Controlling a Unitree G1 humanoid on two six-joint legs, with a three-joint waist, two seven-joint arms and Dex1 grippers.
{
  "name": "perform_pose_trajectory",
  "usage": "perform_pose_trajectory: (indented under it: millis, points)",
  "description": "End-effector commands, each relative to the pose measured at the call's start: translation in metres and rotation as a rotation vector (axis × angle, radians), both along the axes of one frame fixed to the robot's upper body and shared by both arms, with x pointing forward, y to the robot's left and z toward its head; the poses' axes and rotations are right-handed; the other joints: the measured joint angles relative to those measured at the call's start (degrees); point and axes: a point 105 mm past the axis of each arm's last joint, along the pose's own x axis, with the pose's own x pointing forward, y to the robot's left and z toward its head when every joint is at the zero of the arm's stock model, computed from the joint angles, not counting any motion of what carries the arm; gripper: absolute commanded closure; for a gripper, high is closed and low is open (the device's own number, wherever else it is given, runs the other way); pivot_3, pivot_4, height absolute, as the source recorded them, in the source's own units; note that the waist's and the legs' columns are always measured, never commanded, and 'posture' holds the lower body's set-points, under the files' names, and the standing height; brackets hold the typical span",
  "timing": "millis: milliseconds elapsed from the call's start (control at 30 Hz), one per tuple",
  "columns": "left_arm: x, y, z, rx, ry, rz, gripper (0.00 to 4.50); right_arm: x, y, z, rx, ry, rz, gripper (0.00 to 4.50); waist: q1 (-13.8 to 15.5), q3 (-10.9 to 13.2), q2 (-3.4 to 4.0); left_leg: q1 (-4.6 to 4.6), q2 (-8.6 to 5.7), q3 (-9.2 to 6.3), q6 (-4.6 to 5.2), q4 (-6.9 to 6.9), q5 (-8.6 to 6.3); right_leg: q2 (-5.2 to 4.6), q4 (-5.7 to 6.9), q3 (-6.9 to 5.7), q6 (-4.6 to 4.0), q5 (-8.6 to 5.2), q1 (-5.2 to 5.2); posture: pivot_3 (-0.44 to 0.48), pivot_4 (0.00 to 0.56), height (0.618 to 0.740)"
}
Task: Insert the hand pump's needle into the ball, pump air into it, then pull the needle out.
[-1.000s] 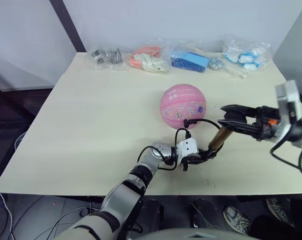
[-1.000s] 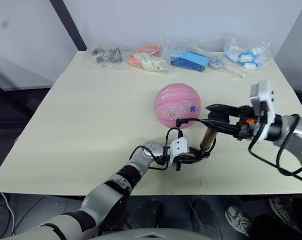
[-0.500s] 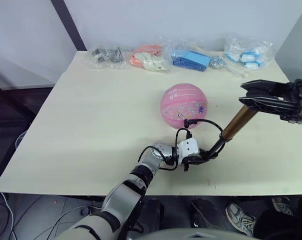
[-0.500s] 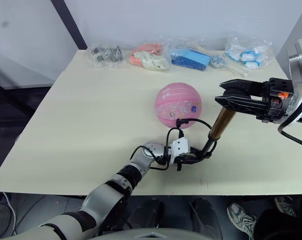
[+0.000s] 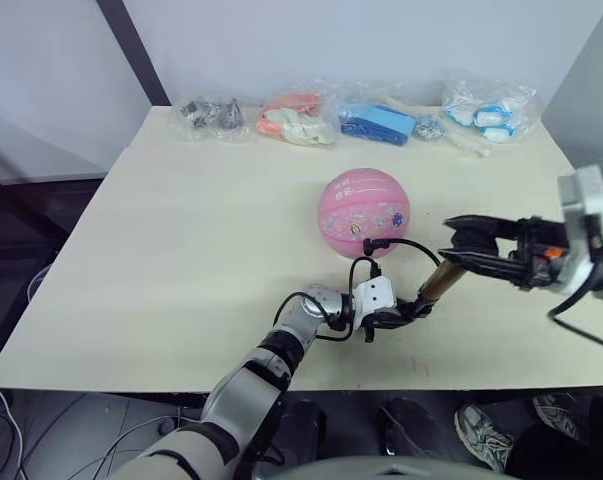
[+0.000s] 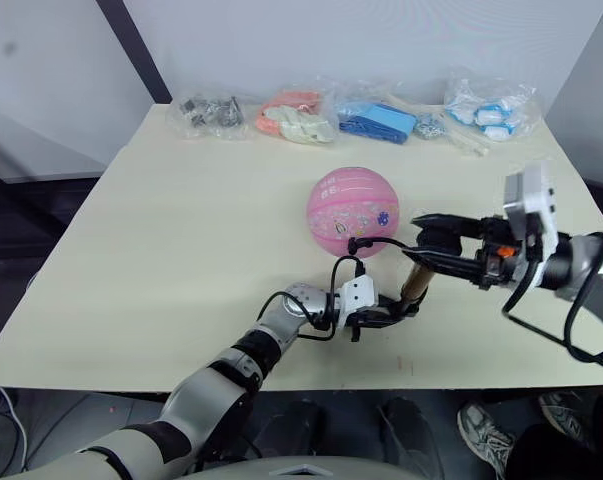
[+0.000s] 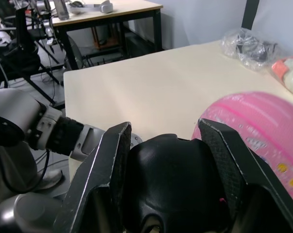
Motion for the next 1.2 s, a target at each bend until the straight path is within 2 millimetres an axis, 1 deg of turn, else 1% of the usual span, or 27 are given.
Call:
perform_pose_trajectory:
  millis: [33,133,200,300,400,567,633,767,1033,1200]
  points:
    - [-0.014,0.011,-0.027,0.084,0.094,-0.003,3.46,0.002,0.004,-0.039,-0.053,0.083,-0.022,2.75,0.0,-0.03,-0.04,0.0,0.0,-0.01,0.0,0.0,0.0,0.0,0.0,-0.01,0.0,0.0,0.0,0.0,0.15,0.74]
    - [-0.014,0.01,-0.027,0.082,0.094,-0.005,3.46,0.005,0.004,-0.057,-0.062,0.094,-0.055,2.75,0.0,-0.07,-0.05,0.02,0.0,-0.02,-0.01,0.0,0.0,0.02,0.0,-0.01,0.0,0.0,0.01,0.0,0.15,0.74]
    - [-0.015,0.01,-0.027,0.081,0.094,-0.006,3.46,0.006,0.003,-0.066,-0.068,0.102,-0.068,2.75,0.0,-0.09,-0.08,0.03,0.0,-0.02,-0.01,0.0,0.0,0.02,0.0,0.0,0.0,0.0,0.01,0.0,0.15,0.74]
    - [-0.015,0.01,-0.027,0.08,0.094,-0.007,3.46,0.009,0.004,-0.063,-0.053,0.085,-0.075,2.75,0.01,-0.1,-0.06,0.03,-0.01,-0.02,-0.01,0.0,0.0,0.02,0.0,0.0,0.0,0.0,0.01,0.0,0.15,0.74]
    - [-0.015,0.009,-0.026,0.08,0.093,-0.008,3.46,0.011,0.005,-0.04,0.003,0.036,-0.059,2.75,0.0,-0.09,-0.05,0.02,-0.01,-0.02,-0.01,0.0,0.0,0.01,0.0,0.01,-0.01,0.0,0.01,0.0,0.15,0.74]
    - [-0.014,0.009,-0.026,0.082,0.094,-0.008,3.46,0.01,0.001,0.011,0.052,-0.049,-0.028,2.75,0.1,0.0,0.04,-0.07,-0.04,-0.03,0.0,-0.01,0.0,-0.02,-0.01,0.01,-0.02,0.01,-0.05,0.0,0.15,0.74]
    - [-0.014,0.009,-0.026,0.082,0.094,-0.008,3.46,0.009,-0.001,0.021,0.062,-0.053,-0.021,2.75,0.14,0.01,0.05,-0.1,-0.04,-0.04,0.0,-0.01,0.0,-0.03,-0.02,0.01,-0.03,0.01,-0.07,0.0,0.15,0.74]
    - [-0.014,0.009,-0.026,0.083,0.097,-0.008,3.46,0.003,-0.007,0.051,0.073,-0.082,-0.012,2.75,0.15,0.04,0.06,-0.14,-0.04,-0.06,0.0,-0.01,0.0,-0.04,-0.03,-0.01,-0.03,0.01,-0.08,0.0,0.15,0.74]
    - [-0.014,0.009,-0.027,0.084,0.097,-0.01,3.46,-0.008,-0.015,0.094,0.109,-0.109,0.007,2.75,0.17,0.06,0.06,-0.17,-0.03,-0.04,0.01,-0.01,-0.01,-0.07,-0.04,-0.01,-0.03,0.01,-0.08,0.0,0.15,0.74]
    - [-0.016,0.009,-0.027,0.084,0.096,-0.014,3.46,-0.011,-0.016,0.109,0.129,-0.123,0.013,2.75,0.18,0.07,0.05,-0.19,-0.03,-0.05,0.01,-0.01,-0.01,-0.08,-0.04,-0.02,-0.03,0.01,-0.09,0.0,0.15,0.74]
